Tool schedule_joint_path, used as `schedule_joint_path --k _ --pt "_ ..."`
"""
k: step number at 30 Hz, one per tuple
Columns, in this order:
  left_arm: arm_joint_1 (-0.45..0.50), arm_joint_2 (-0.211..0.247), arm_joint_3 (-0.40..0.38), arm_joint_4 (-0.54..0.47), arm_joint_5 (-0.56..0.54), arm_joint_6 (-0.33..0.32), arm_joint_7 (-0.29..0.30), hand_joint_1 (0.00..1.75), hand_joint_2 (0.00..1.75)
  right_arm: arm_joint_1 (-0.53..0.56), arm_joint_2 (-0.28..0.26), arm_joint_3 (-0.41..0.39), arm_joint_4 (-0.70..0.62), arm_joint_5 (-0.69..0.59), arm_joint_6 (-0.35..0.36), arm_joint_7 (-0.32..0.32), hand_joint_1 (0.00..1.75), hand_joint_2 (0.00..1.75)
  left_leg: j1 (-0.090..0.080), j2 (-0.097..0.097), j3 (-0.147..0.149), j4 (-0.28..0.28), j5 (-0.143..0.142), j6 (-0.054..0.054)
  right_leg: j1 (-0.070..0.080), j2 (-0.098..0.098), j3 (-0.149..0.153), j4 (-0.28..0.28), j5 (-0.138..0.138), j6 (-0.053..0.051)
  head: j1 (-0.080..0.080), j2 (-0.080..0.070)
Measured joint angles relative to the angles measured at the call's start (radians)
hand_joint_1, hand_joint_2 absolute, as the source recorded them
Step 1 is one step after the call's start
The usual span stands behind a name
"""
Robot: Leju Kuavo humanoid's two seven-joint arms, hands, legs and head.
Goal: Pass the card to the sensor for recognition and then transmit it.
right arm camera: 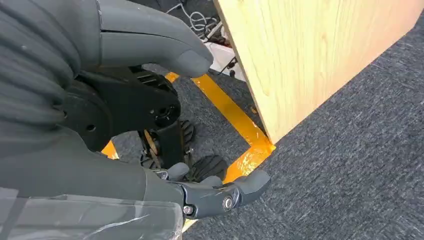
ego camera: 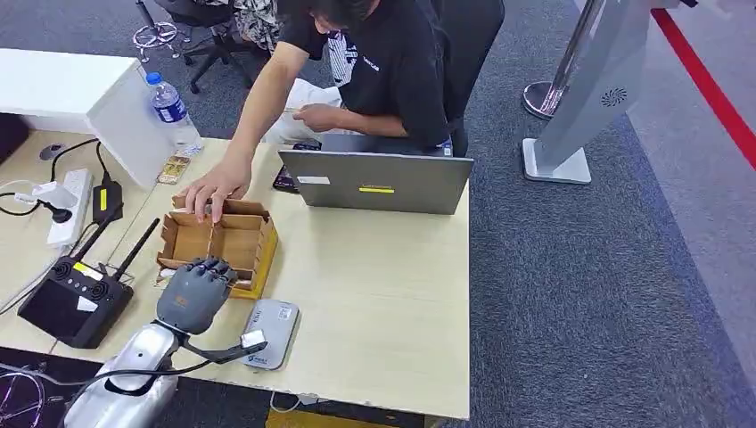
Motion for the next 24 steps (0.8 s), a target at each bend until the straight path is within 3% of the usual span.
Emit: schedule_joint_path --k 3,8,11,16,24 --pt "0.0 0.0 0.0 0.0 0.0 0.008 -0.001 1.75 1.75 0.0 0.0 0.0 0.0 0.0 0.0 0.0 0.0 1.75 0.0 0.0 0.0 0.0 0.0 0.0 0.0 0.0 0.0 0.0 0.0 0.0 0.0 0.0" --pt "-0.012 -0.026 0.001 -0.036 -0.008 0.079 -0.001 1.75 1.75 0.0 0.001 0.0 0.0 0.013 -0.002 0.0 0.0 1.75 0.0 0.0 0.0 0.0 0.0 0.0 0.0 0.0 0.0 0.0 0.0 0.0 0.0 0.0" --pt "-0.051 -0.054 0.011 -0.11 0.0 0.043 0.007 1.75 1.75 -0.003 0.004 0.0 0.0 0.027 -0.003 0.006 0.0 1.75 0.0 -0.001 -0.001 0.001 0.001 0.001 0.0 -0.001 0.0 0.0 0.0 0.0 0.0 0.0" --pt "-0.194 -0.076 0.042 -0.193 0.021 -0.082 0.02 1.75 1.75 -0.015 0.007 0.0 0.0 0.052 -0.008 0.022 0.0 1.75 0.0 -0.001 0.0 0.001 0.002 0.0 0.0 -0.001 0.0 0.0 0.002 0.0 0.0 0.0" --pt "-0.323 -0.114 0.046 -0.19 0.01 -0.132 0.043 1.75 1.75 -0.026 0.008 0.0 0.0 0.054 -0.009 0.027 0.0 1.75 0.0 -0.001 -0.001 0.001 0.002 0.0 0.0 -0.001 0.0 0.0 0.002 0.0 0.0 0.0"
